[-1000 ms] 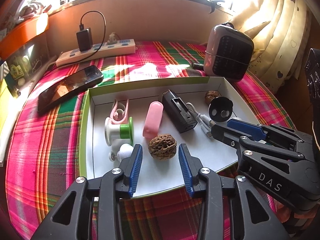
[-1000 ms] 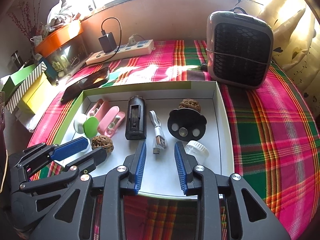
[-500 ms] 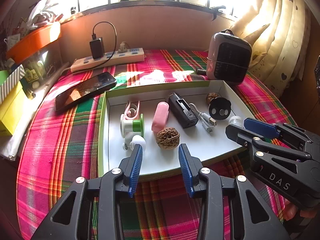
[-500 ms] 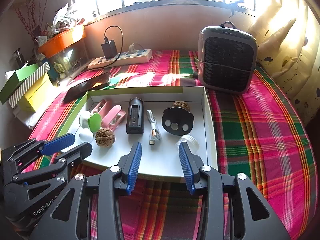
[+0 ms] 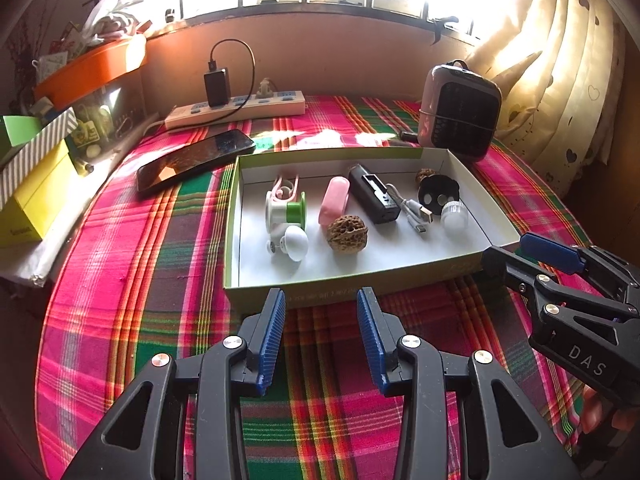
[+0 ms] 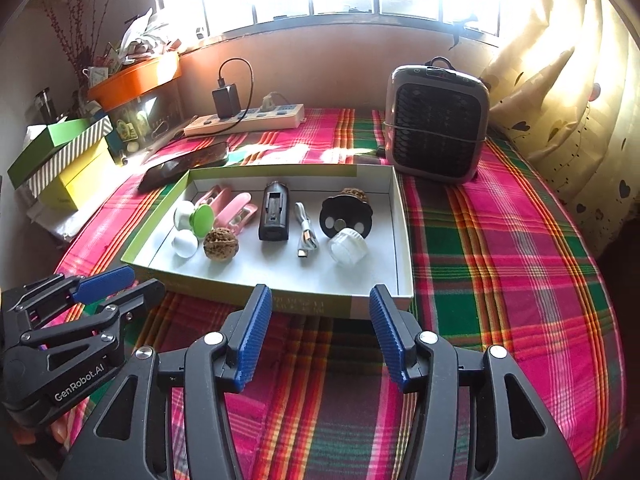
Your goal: Organize objects
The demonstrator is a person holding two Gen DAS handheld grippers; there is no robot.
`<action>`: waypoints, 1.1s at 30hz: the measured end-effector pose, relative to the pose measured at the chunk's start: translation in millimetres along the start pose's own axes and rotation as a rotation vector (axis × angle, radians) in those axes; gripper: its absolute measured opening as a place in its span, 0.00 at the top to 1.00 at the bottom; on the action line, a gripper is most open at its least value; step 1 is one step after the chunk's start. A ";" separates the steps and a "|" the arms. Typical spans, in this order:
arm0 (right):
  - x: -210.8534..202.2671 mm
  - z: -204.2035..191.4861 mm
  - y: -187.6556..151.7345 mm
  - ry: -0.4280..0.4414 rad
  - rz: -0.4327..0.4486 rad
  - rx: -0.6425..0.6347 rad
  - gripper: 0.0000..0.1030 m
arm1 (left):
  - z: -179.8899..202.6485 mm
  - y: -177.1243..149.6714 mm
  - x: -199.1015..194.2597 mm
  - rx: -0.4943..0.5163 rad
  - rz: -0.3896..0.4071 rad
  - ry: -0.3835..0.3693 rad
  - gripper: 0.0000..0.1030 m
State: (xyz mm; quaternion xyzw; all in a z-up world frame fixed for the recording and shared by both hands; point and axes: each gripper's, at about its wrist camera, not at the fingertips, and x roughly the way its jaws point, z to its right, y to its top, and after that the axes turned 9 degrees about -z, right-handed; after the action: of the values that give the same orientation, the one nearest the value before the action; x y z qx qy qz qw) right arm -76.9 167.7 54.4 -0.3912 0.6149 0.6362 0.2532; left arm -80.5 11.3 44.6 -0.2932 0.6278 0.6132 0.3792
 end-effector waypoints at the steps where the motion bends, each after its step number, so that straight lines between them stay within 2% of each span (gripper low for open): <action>1: 0.3 -0.6 -1.9 -0.002 -0.004 -0.004 0.49 | 0.4 -2.6 -0.9 0.000 0.002 0.007 0.65; 9: 7.6 0.5 -21.1 -0.017 -0.050 -0.004 0.49 | 3.5 -20.4 3.1 0.010 -0.027 0.054 0.65; 23: 15.6 3.7 -43.6 -0.051 -0.111 -0.016 0.48 | 3.8 -35.6 8.1 -0.011 -0.065 0.064 0.65; 27: 13.7 7.7 -46.0 -0.068 -0.115 -0.011 0.42 | 2.8 -38.8 10.6 -0.018 -0.075 0.073 0.65; 33: 11.4 14.6 -49.1 -0.084 -0.118 0.003 0.39 | 2.1 -38.5 10.9 -0.027 -0.068 0.069 0.64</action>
State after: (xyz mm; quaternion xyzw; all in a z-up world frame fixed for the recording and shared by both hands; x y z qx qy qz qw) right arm -46.6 185.8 15.7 -0.3994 0.5807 0.6351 0.3161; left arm -54.0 11.5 14.5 -0.3404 0.6218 0.5980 0.3740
